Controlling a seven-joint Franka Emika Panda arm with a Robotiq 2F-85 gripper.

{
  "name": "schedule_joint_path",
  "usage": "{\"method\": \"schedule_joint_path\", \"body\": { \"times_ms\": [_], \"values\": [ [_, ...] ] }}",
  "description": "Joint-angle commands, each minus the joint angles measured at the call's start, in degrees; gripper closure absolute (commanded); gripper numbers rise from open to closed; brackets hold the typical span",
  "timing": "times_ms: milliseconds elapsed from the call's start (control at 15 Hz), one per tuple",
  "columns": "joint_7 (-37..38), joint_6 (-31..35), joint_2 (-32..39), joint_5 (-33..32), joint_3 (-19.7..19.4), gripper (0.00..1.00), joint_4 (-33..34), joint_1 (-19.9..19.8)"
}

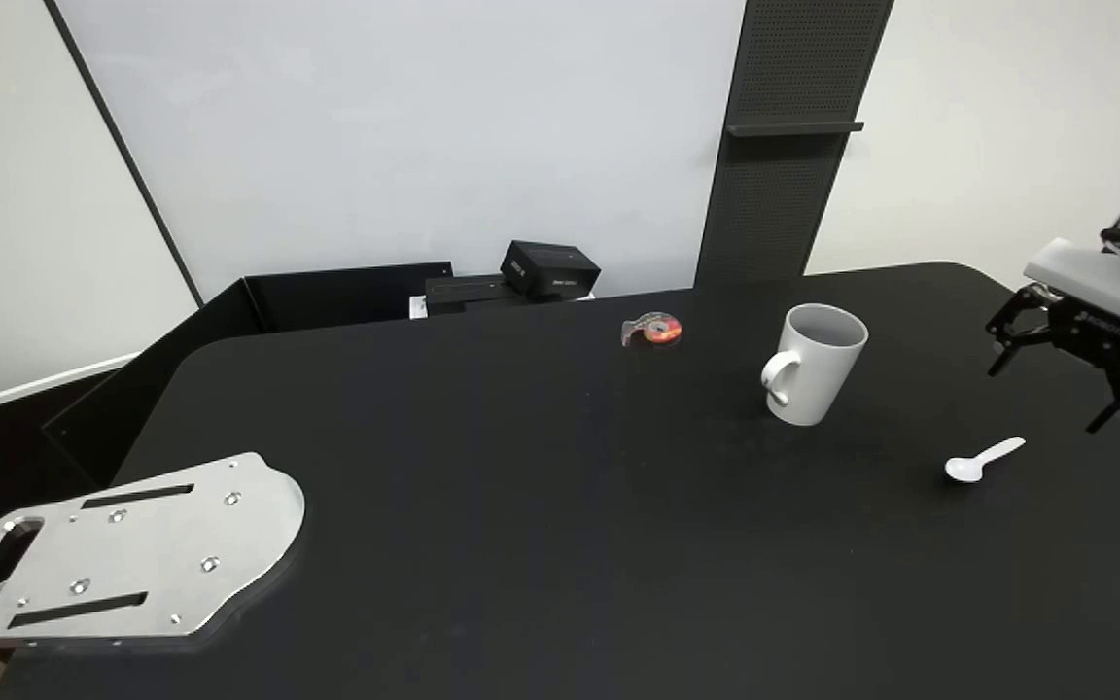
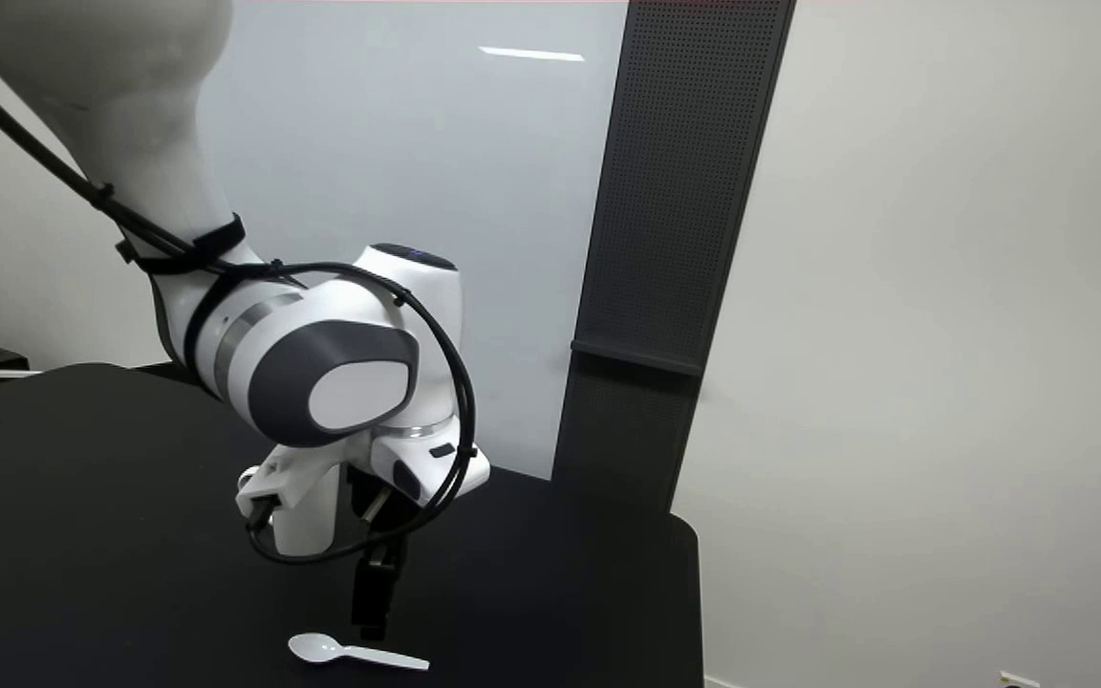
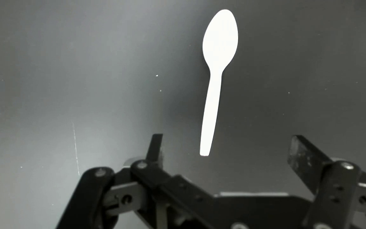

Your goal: Pick up the white spoon and put it inside the light grey cup

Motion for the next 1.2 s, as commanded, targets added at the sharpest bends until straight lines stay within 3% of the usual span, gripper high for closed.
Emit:
{"method": "schedule_joint_path", "body": {
  "times_ms": [0,1133],
  "values": [
    [-1.2,0.4,1.2,1.3,-0.5,0.00,0.8,1.1],
    [-5.9,0.1,1.6,2.9,-1.0,0.00,0.1,1.4]
  ]
}}
